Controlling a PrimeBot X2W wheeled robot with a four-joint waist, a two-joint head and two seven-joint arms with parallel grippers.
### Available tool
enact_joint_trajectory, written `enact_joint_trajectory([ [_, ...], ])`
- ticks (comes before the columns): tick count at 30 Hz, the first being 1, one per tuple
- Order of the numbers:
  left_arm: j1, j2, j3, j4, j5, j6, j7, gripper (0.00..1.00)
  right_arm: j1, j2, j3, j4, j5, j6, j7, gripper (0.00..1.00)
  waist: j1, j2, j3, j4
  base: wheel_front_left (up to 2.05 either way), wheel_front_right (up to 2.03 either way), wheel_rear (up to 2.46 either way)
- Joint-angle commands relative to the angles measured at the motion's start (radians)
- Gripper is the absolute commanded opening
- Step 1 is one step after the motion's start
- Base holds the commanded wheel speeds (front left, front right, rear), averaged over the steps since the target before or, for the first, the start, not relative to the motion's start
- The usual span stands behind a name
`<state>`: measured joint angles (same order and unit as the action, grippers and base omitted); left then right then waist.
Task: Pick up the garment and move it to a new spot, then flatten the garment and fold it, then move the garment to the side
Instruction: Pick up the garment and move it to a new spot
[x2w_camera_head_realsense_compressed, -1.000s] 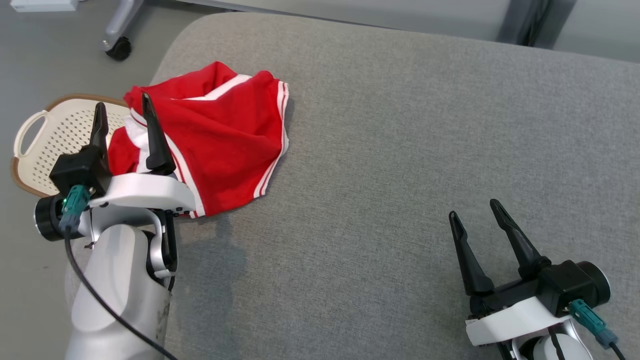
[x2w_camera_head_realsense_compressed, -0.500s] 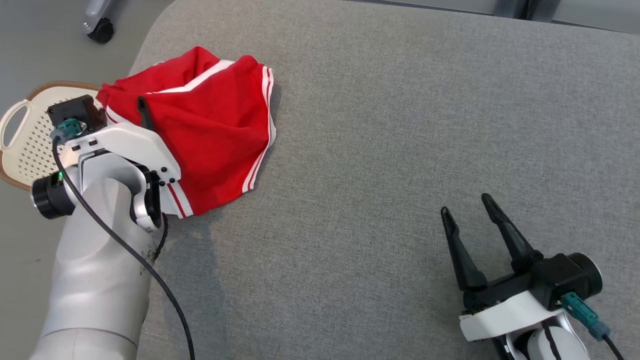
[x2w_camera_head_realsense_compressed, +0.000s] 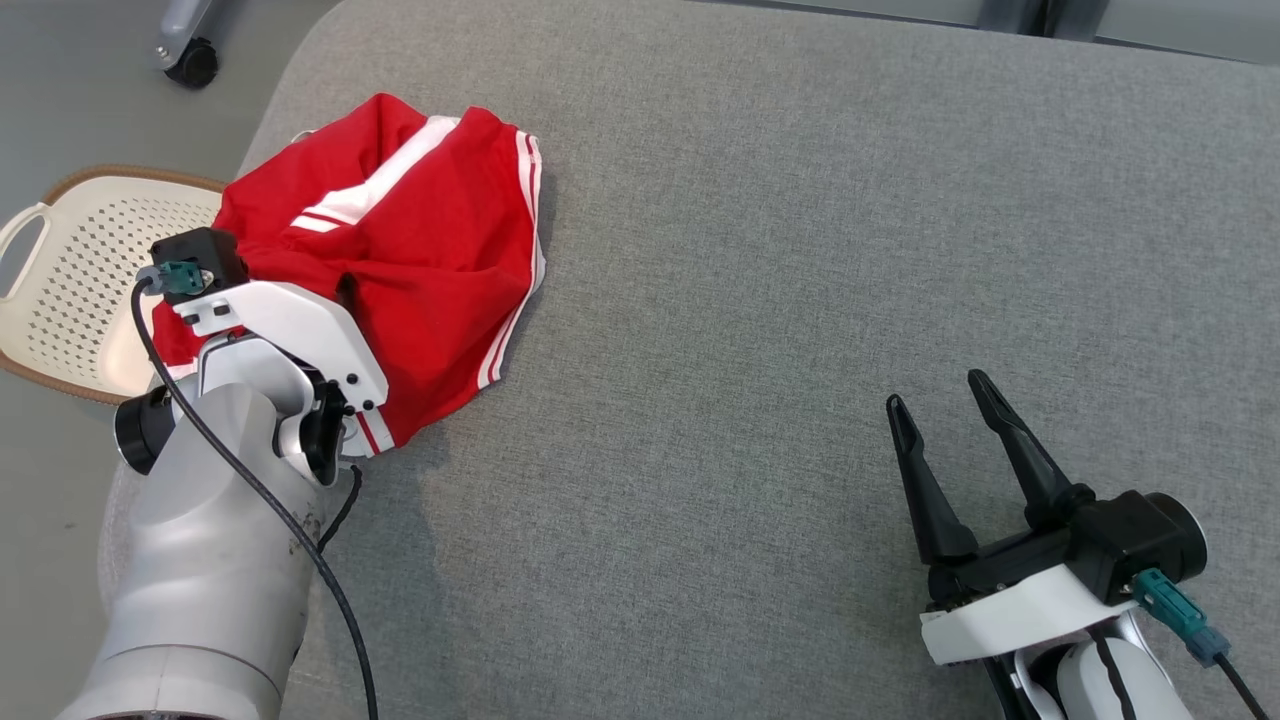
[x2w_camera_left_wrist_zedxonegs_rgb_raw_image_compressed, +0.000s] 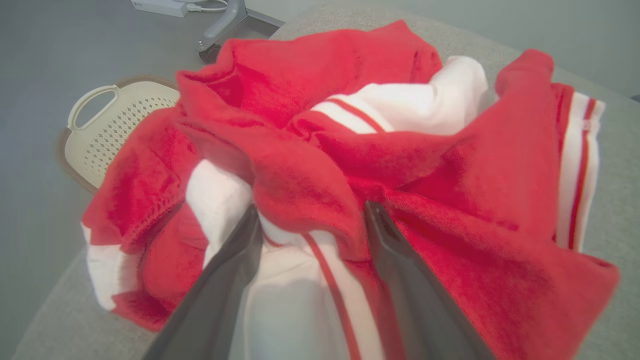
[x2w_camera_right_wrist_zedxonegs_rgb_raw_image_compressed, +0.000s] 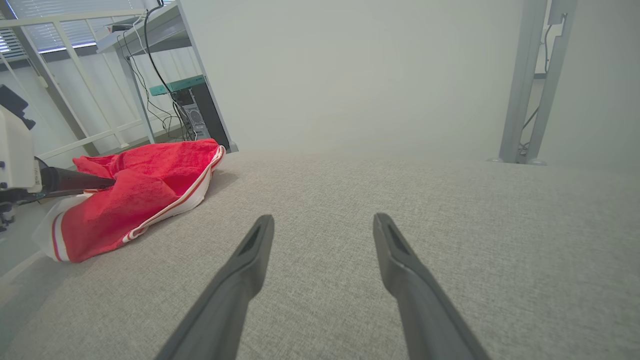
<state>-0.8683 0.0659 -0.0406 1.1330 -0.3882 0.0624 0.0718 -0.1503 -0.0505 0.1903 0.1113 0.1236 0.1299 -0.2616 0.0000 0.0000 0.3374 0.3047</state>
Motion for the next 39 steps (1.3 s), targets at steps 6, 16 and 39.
enact_joint_trajectory([
  [6,0.012,0.021,0.003,0.003,-0.010,-0.017,-0.108,0.00,0.010,-0.003,0.008,0.012,0.012,0.001,-0.006,1.00,0.0000,0.0000,-0.031,-0.007,0.00,0.00,0.00],
  [16,0.010,0.023,0.017,-0.082,-0.031,-0.078,-0.306,0.00,0.044,-0.002,0.024,0.022,0.060,0.001,-0.006,1.00,0.0000,0.0000,-0.112,-0.027,0.00,0.00,0.00],
  [39,0.153,-0.007,-0.015,-0.691,-0.082,-0.095,-0.280,0.00,0.091,-0.002,0.039,0.025,0.145,0.002,-0.005,1.00,0.0000,0.0000,-0.228,-0.262,0.00,0.00,0.00],
])
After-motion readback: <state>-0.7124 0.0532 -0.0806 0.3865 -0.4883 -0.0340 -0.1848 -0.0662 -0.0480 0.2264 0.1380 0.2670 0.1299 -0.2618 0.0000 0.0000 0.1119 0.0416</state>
